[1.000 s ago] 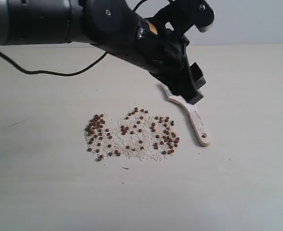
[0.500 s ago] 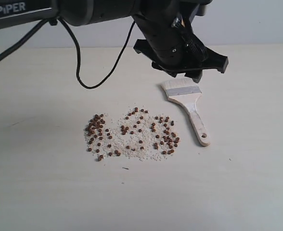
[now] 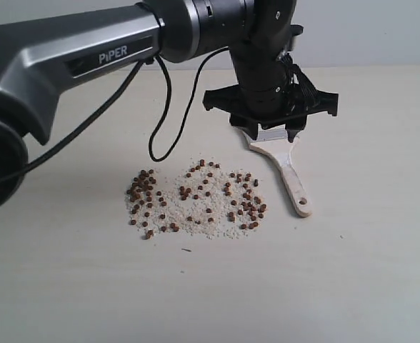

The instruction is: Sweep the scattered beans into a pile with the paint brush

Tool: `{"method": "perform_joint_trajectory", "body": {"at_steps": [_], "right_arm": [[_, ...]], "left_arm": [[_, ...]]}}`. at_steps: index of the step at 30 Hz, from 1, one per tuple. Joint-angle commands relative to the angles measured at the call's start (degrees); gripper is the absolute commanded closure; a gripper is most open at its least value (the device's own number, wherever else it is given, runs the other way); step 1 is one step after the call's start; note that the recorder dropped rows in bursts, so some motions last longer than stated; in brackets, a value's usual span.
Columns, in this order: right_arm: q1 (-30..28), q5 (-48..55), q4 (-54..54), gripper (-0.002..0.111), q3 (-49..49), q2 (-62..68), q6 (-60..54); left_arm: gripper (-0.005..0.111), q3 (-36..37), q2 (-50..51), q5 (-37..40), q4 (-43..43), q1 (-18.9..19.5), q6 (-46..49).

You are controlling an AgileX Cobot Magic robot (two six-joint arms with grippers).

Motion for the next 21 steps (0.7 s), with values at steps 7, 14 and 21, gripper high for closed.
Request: {"method": "perform_joint_trajectory", "body": {"at_steps": [7, 14, 21], "right_arm": [[-0.05, -0.68, -0.11, 0.108, 0.27, -0.30, -0.02], [-0.05, -0.68, -0.11, 0.108, 0.27, -0.30, -0.02], [-0.05, -0.68, -0.11, 0.108, 0.27, -0.30, -0.02]], "left_arm": [[0.054, -10.51, 7.39, 2.51, -5.58, -0.29, -1.75], [0.054, -10.82, 8.58, -5.90, -5.99, -1.92, 3.01], [0.054, -10.82, 9.08, -4.73, -4.54, 0.56, -11.52]]}}
